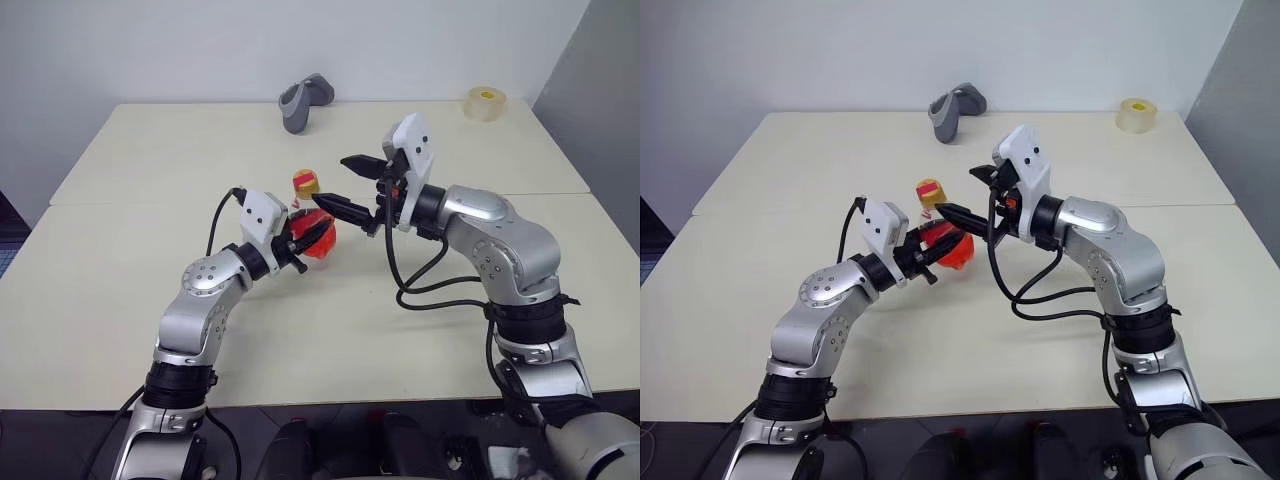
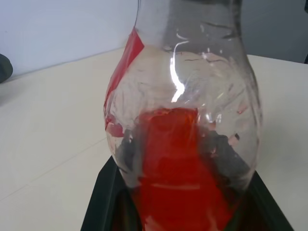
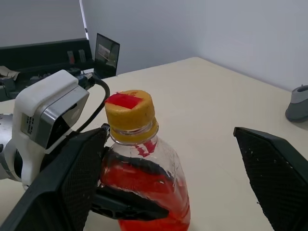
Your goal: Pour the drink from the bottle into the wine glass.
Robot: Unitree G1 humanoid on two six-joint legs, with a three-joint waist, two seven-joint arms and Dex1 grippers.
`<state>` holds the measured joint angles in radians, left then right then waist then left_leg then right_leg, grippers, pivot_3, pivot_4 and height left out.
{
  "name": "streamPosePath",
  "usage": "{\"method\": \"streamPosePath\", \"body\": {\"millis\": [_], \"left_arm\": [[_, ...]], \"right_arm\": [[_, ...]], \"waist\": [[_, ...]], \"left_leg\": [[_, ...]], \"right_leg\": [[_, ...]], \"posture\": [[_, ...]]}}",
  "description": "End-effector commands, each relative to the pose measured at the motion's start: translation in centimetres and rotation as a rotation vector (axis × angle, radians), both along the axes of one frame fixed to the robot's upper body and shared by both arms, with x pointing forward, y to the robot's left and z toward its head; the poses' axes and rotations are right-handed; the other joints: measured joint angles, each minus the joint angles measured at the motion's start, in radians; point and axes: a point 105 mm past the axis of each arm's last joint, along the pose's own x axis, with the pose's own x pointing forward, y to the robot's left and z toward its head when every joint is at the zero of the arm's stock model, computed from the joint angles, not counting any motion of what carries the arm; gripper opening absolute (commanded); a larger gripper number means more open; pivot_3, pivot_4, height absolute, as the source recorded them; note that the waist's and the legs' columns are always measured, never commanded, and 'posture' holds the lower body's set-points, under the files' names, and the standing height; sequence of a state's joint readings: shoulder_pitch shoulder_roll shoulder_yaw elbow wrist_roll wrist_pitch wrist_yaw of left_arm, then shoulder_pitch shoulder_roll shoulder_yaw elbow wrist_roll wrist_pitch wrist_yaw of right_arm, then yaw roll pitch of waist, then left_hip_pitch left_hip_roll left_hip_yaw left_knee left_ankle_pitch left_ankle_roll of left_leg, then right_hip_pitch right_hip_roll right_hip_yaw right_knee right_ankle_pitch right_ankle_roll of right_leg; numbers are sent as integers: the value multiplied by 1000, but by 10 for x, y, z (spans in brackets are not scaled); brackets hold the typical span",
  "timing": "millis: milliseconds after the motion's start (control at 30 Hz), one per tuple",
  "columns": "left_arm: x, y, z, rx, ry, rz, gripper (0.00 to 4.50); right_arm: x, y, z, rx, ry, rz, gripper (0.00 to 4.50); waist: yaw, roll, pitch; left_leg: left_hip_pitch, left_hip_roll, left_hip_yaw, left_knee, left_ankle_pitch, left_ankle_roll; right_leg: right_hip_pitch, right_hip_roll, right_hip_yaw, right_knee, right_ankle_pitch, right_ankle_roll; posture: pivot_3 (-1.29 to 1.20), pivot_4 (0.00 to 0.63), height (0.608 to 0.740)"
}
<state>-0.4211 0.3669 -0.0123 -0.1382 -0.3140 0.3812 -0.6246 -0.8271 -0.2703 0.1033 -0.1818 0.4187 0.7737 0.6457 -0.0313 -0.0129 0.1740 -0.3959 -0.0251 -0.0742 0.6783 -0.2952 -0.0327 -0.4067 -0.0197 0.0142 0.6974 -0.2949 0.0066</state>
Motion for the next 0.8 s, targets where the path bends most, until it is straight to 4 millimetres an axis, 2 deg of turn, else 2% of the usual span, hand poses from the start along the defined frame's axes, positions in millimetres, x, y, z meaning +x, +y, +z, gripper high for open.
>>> {"method": "streamPosePath", "body": {"millis": [33, 267, 567, 800], "left_arm": [[-2, -1, 20, -18, -77, -15, 1241], [-11, -1, 15, -20, -74, -20, 1241], [-11, -3, 14, -26, -71, -24, 1241], [-6, -3, 17, -21, -72, -23, 1241]], "right_arm": [[-9, 11, 16, 24, -45, 59, 4500], [-25, 28, 17, 53, -34, 127, 4500], [-27, 36, 25, 75, -29, 159, 4500], [-21, 38, 27, 76, -27, 159, 4500]], "waist": [[0, 0, 0], [0, 0, 0], [0, 0, 0], [0, 0, 0]], "left_leg": [[0, 0, 0, 0, 0, 0], [0, 0, 0, 0, 0, 0], [0, 0, 0, 0, 0, 0], [0, 0, 0, 0, 0, 0]], "right_leg": [[0, 0, 0, 0, 0, 0], [0, 0, 0, 0, 0, 0], [0, 0, 0, 0, 0, 0], [0, 0, -1, 0, 0, 0]], "posture": [[0, 150, 740], [0, 150, 740], [0, 150, 740], [0, 150, 740]]}}
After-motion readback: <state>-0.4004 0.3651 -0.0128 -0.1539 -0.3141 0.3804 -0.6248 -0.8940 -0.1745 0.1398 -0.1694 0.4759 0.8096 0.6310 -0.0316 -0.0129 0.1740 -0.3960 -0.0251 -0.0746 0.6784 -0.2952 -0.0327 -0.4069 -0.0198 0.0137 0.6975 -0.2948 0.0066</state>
